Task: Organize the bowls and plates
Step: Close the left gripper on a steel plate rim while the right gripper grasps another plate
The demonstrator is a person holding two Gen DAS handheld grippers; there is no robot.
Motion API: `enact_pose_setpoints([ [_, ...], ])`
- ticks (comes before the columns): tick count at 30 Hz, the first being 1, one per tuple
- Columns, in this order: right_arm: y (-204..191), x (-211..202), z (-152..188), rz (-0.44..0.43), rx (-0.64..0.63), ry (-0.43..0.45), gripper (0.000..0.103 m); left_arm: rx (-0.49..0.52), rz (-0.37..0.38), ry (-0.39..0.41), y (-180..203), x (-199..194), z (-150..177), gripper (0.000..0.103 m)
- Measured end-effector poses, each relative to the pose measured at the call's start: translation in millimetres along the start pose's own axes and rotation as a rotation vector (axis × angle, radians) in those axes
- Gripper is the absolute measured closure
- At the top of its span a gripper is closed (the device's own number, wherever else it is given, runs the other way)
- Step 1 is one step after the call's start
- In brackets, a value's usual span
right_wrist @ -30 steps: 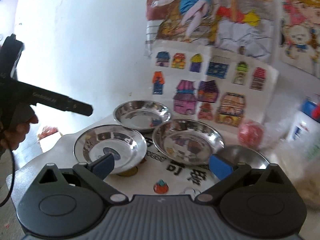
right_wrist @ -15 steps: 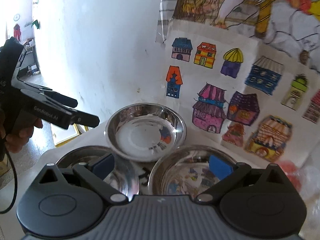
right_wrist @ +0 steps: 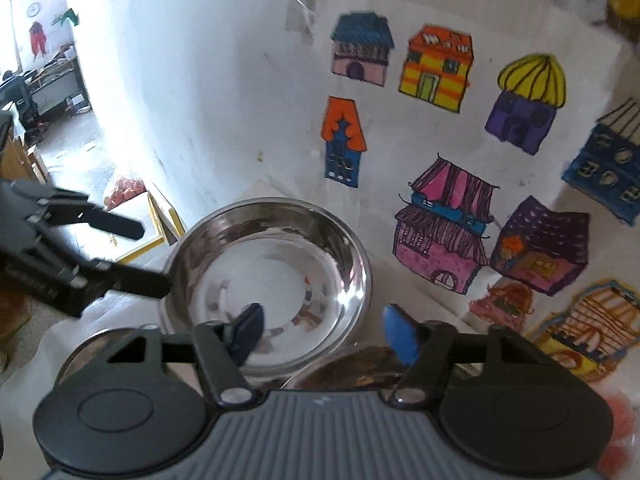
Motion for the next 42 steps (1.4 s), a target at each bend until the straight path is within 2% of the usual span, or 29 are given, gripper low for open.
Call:
enact_pose_setpoints([
  [4, 8, 18, 0, 0.021, 0.006, -0.035, 0.06, -0.025, 0.008, -0.017, 0, 5, 0, 0.019],
  [9, 13, 32, 1, 0.046, 0.01, -0.054, 0.061, -0.066, 0.006, -0.04, -4, 13, 2, 0.028],
  [11, 16, 36, 4, 0.059, 0.019, -0.069, 0.065, -0.077, 0.004, -0.053, -6, 16, 4, 0.033],
  [13, 18, 42, 6, 0.061, 0.03, -0.081, 0.074, -0.09, 0.008, -0.072, -7, 20, 6, 0.046],
  [14, 19, 45, 7, 0.062, 0.032, -0.085, 0.076, -0.096, 0.012, -0.08, -7, 22, 7, 0.048],
  [17, 22, 53, 11, 0.067, 0.037, -0.103, 0.08, -0.119, 0.018, -0.097, -7, 27, 10, 0.057],
  [21, 22, 56, 12, 0.071, 0.048, -0.101, 0.085, -0.157, 0.033, -0.118, -8, 34, 13, 0.075],
  [23, 25, 58, 13, 0.065, 0.066, -0.091, 0.086, -0.169, 0.014, -0.118, -11, 35, 13, 0.084],
  [30, 32, 51, 17, 0.048, 0.174, -0.057, 0.089, -0.243, -0.057, -0.098, -22, 31, 8, 0.09],
  [34, 35, 44, 12, 0.047, 0.194, -0.017, 0.089, -0.286, -0.054, -0.072, -26, 24, -6, 0.092],
  [39, 45, 28, 4, 0.044, 0.223, 0.001, 0.089, -0.281, -0.056, -0.038, -25, 13, -23, 0.093],
  [42, 53, 14, 10, 0.059, 0.244, -0.021, 0.089, -0.265, -0.04, -0.036, -14, 9, -27, 0.093],
])
Point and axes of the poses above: each gripper's, at about its wrist camera, not at the fingertips, and x roughly the way its jaws point, y to its right, z to its underside, the point moved 7 cm from there along x, roughly the way its jaws point, and after that the axes turned 15 degrees about y, right-handed, at the moved point
